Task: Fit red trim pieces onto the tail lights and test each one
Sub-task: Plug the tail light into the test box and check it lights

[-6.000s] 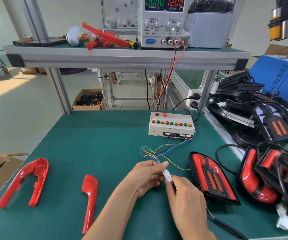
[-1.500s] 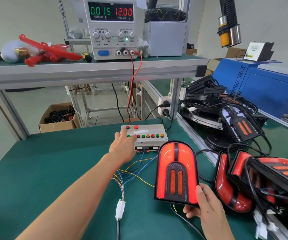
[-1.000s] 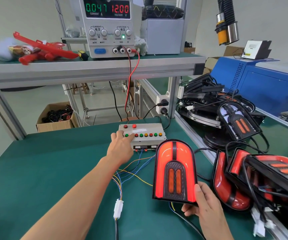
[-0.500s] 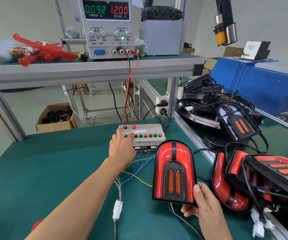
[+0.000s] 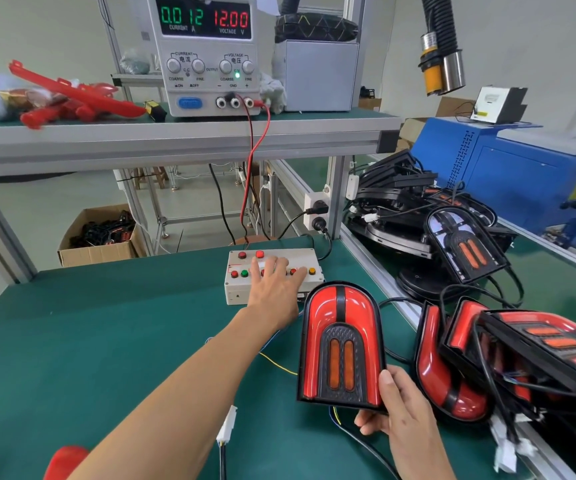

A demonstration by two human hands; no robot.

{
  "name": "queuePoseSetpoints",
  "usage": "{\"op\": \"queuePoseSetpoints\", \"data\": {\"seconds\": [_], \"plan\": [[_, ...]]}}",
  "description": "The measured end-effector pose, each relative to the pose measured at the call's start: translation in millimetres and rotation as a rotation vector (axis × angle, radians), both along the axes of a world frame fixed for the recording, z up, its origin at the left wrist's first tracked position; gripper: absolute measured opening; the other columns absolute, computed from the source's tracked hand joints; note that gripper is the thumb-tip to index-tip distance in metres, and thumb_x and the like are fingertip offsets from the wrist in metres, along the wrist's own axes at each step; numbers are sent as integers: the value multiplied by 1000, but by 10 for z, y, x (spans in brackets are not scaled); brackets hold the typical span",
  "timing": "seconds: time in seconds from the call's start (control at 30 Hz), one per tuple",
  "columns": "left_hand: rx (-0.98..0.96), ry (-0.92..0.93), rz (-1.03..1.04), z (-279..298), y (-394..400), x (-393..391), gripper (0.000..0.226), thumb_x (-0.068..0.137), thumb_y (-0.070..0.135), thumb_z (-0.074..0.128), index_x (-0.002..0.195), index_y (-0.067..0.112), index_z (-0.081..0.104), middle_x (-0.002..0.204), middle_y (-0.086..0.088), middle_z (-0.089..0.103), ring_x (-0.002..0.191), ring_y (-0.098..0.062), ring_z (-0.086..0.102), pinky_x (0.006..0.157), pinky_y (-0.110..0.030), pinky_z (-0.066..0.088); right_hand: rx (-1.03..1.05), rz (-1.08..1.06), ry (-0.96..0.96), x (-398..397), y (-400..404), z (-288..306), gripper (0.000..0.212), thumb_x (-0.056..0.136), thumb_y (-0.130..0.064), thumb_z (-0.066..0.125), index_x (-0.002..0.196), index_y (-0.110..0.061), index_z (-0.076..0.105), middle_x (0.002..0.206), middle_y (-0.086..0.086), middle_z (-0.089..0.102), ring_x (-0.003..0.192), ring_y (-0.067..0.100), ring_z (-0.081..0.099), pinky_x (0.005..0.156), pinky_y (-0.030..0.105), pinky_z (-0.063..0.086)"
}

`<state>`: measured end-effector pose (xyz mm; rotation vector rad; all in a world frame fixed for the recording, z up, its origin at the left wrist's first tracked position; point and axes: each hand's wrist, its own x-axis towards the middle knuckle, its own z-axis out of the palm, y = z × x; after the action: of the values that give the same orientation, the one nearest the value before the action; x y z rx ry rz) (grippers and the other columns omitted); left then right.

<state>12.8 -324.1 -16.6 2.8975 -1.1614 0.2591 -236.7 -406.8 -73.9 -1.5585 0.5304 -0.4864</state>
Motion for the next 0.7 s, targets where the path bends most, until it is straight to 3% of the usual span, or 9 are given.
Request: {"op": "queuePoseSetpoints", "data": {"seconds": [0.27,0.5,0.7], "plan": [[-9,45,40,17,-48,60,66,91,34,66,151,37,38,153,-14,25,149,-35,10,119,-65,-4,-2,-18,0,2,-10,-48,28,108,-29,42,108,-16,67,69,20,70,58,31,66,57,38,55],[-45,13,50,-12,-71,32,62,91,36,66,148,33,41,151,-14,27,147,-35,13,120,-64,-1,29,-9,-28,9,12,-1,35,96,-45,47,105,-19,69,76,18,72,60,30,67,54,32,55],[-72,30,61,-62,-83,40,58,94,41,63,148,36,41,149,-13,29,146,-34,13,119,-64,-3,19,-9,-16,10,-9,-39,27,108,-25,42,110,-13,66,75,18,73,58,29,67,51,30,54]]}}
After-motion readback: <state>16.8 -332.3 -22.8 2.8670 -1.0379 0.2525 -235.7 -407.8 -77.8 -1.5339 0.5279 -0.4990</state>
